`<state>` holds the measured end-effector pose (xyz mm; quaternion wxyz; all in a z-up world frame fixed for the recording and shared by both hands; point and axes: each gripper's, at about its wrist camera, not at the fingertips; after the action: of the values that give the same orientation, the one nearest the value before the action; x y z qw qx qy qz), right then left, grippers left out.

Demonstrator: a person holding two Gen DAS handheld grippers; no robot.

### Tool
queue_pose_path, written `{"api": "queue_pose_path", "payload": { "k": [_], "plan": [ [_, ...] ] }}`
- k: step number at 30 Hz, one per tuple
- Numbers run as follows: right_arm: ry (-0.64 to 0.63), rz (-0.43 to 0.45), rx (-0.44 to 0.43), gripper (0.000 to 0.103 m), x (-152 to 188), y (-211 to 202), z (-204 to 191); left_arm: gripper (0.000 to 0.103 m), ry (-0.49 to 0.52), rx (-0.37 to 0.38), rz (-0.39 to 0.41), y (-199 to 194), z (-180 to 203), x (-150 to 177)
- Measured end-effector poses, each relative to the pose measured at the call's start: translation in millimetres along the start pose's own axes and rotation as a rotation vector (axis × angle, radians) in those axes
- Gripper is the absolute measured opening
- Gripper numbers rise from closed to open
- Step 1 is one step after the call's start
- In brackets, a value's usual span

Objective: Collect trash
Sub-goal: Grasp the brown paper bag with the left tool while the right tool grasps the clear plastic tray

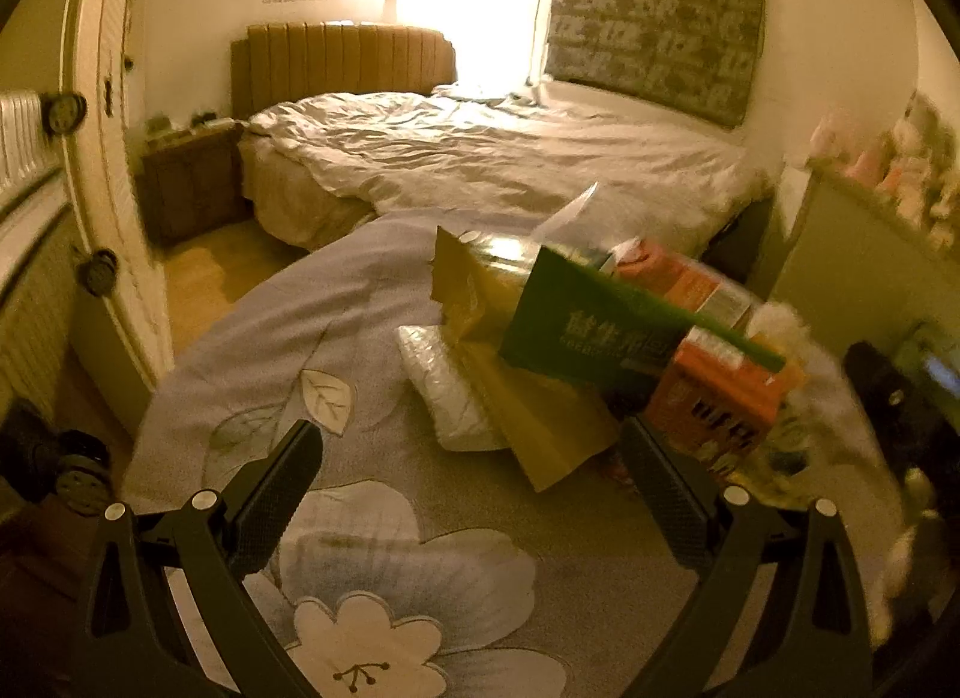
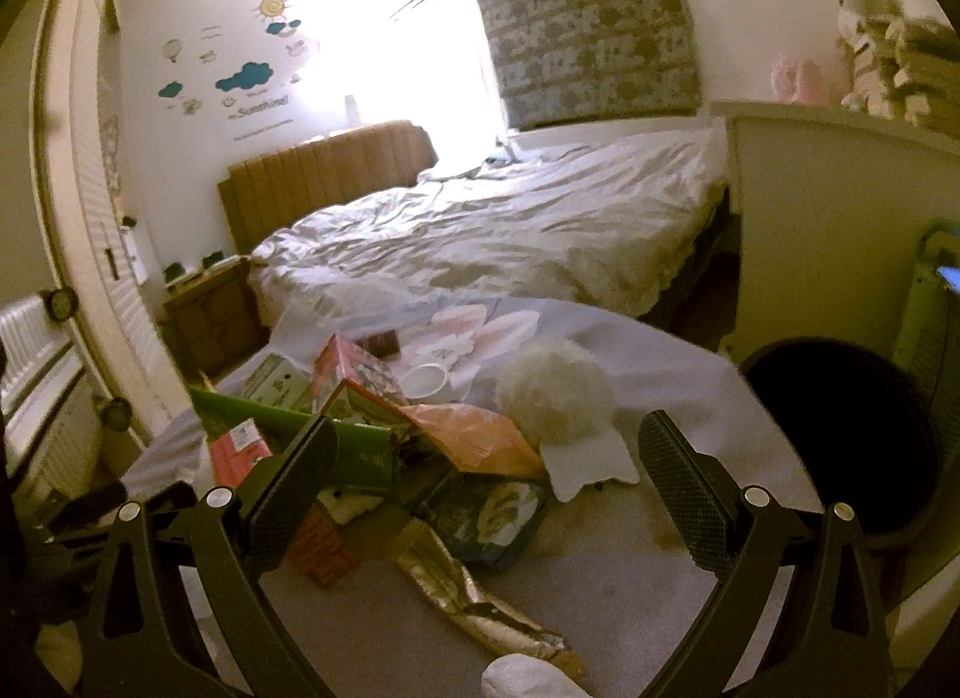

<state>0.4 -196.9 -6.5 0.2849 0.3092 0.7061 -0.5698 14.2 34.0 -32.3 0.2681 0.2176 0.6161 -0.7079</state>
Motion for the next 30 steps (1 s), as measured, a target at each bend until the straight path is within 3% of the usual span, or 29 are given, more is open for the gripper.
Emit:
{"api": "queue_pose_path", "payload": {
  "k": [2, 6, 13, 16, 19, 21, 24, 30],
  "plan": [
    [-0.064, -0.005, -0.013, 0.099, -16.7, -4.5, -2.4, 0.098, -0.024, 0.055, -0.018, -2.0, -13.7, -5.3],
    [-0.164, -0.089, -0.132, 0.099, -73.2, 0.5, -10.7, 0.098, -0.112, 0.259, -0.103, 5.1, -52.6, -34.6],
    [-0.308, -0.308, -0.328, 0.098, -140.3, 56.1, -72.6, 0.096, -0.227, 0.384, -0.219, 42.1, -86.9, -72.1],
    [-0.372, -0.410, -0.395, 0.096, -151.1, 88.9, -110.0, 0.085, -0.255, 0.415, -0.251, 56.2, -92.2, -82.6],
    [-0.419, -0.504, -0.409, 0.092, -152.9, 124.4, -131.7, 0.067, -0.258, 0.417, -0.300, 71.6, -90.4, -89.6],
    [-0.429, -0.568, -0.411, 0.086, -151.2, 146.2, -141.9, 0.055, -0.260, 0.423, -0.330, 82.3, -89.6, -94.4],
    [-0.450, -0.665, -0.365, 0.064, -144.1, 173.5, -148.5, 0.042, -0.289, 0.450, -0.364, 90.3, -98.4, -92.8],
    [-0.411, -0.664, -0.426, 0.042, -134.4, 172.2, -135.0, 0.029, -0.296, 0.475, -0.348, 91.5, -88.2, -98.6]
  ]
}}
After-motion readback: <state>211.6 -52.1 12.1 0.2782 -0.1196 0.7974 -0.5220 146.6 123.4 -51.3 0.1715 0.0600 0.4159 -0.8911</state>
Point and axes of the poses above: each gripper's, at about its wrist camera, not at the fingertips, and y roughly the way its jaws point, z to its right, x to its underside, and after that the axes turned 12 degrees about -z, right-handed
